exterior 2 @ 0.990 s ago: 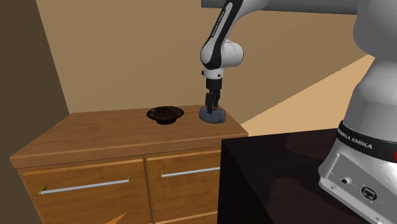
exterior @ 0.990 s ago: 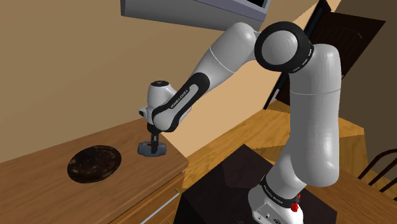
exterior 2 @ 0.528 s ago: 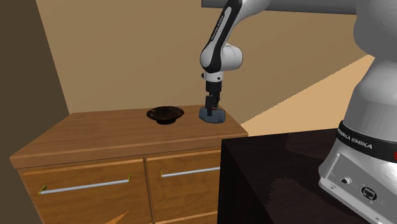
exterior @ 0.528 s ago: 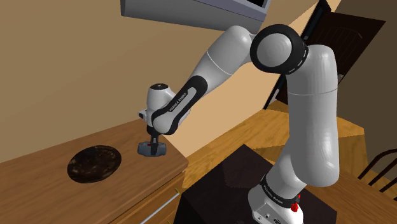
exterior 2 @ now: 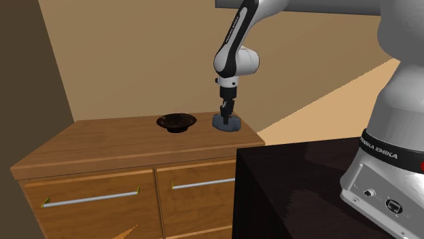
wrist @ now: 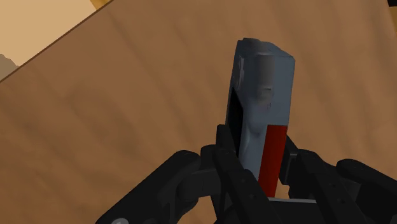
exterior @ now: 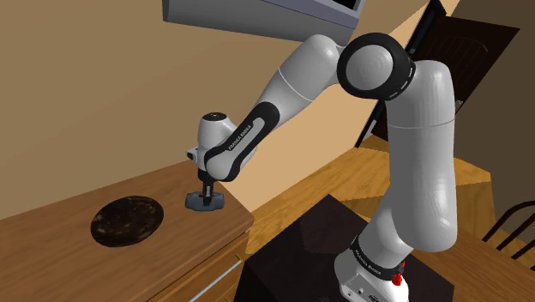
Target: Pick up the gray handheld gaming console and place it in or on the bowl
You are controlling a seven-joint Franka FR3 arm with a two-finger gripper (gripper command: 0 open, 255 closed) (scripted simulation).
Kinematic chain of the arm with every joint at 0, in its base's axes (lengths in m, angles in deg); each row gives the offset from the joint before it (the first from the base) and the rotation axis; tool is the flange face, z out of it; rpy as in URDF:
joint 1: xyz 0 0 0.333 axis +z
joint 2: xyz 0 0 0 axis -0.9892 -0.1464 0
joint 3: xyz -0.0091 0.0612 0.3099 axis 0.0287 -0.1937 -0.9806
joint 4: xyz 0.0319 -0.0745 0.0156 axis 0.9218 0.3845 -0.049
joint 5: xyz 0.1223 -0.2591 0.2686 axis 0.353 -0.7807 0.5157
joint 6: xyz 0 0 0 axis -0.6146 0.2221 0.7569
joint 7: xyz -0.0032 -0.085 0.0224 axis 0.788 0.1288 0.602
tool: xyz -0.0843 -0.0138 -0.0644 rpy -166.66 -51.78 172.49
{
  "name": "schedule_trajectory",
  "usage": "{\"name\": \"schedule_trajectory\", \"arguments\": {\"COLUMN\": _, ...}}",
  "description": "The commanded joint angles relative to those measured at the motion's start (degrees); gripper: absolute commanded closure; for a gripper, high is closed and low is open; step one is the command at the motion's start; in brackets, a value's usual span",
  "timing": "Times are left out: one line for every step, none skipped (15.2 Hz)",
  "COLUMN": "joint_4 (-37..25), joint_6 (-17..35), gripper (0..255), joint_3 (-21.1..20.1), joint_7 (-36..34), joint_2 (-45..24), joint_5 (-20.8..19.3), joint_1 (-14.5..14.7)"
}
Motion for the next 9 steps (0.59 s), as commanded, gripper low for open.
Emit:
{"name": "schedule_trajectory", "arguments": {"joint_4": 0.01, "joint_6": -0.01, "gripper": 255, "joint_3": -0.02, "joint_7": 0.00, "joint_2": -0.03, "joint_5": 0.00, "joint_1": 0.01}}
{"name": "schedule_trajectory", "arguments": {"joint_4": 0.00, "joint_6": -0.02, "gripper": 255, "joint_3": -0.02, "joint_7": 0.01, "joint_2": -0.03, "joint_5": 0.00, "joint_1": 0.01}}
{"name": "schedule_trajectory", "arguments": {"joint_4": -0.03, "joint_6": -0.03, "gripper": 255, "joint_3": -0.03, "joint_7": -0.01, "joint_2": -0.04, "joint_5": 0.00, "joint_1": 0.03}}
{"name": "schedule_trajectory", "arguments": {"joint_4": 0.04, "joint_6": -0.01, "gripper": 255, "joint_3": -0.03, "joint_7": -0.01, "joint_2": 0.00, "joint_5": 0.01, "joint_1": 0.02}}
{"name": "schedule_trajectory", "arguments": {"joint_4": 0.21, "joint_6": -0.56, "gripper": 255, "joint_3": -0.13, "joint_7": 0.07, "joint_2": 0.73, "joint_5": 0.11, "joint_1": -0.06}}
{"name": "schedule_trajectory", "arguments": {"joint_4": 0.37, "joint_6": -1.13, "gripper": 255, "joint_3": -0.24, "joint_7": 0.14, "joint_2": 1.45, "joint_5": 0.23, "joint_1": -0.14}}
{"name": "schedule_trajectory", "arguments": {"joint_4": 0.50, "joint_6": -1.71, "gripper": 255, "joint_3": -0.34, "joint_7": 0.22, "joint_2": 2.16, "joint_5": 0.34, "joint_1": -0.22}}
{"name": "schedule_trajectory", "arguments": {"joint_4": 0.62, "joint_6": -2.29, "gripper": 255, "joint_3": -0.44, "joint_7": 0.30, "joint_2": 2.87, "joint_5": 0.46, "joint_1": -0.30}}
{"name": "schedule_trajectory", "arguments": {"joint_4": 0.74, "joint_6": -2.87, "gripper": 255, "joint_3": -0.55, "joint_7": 0.38, "joint_2": 3.57, "joint_5": 0.58, "joint_1": -0.37}}
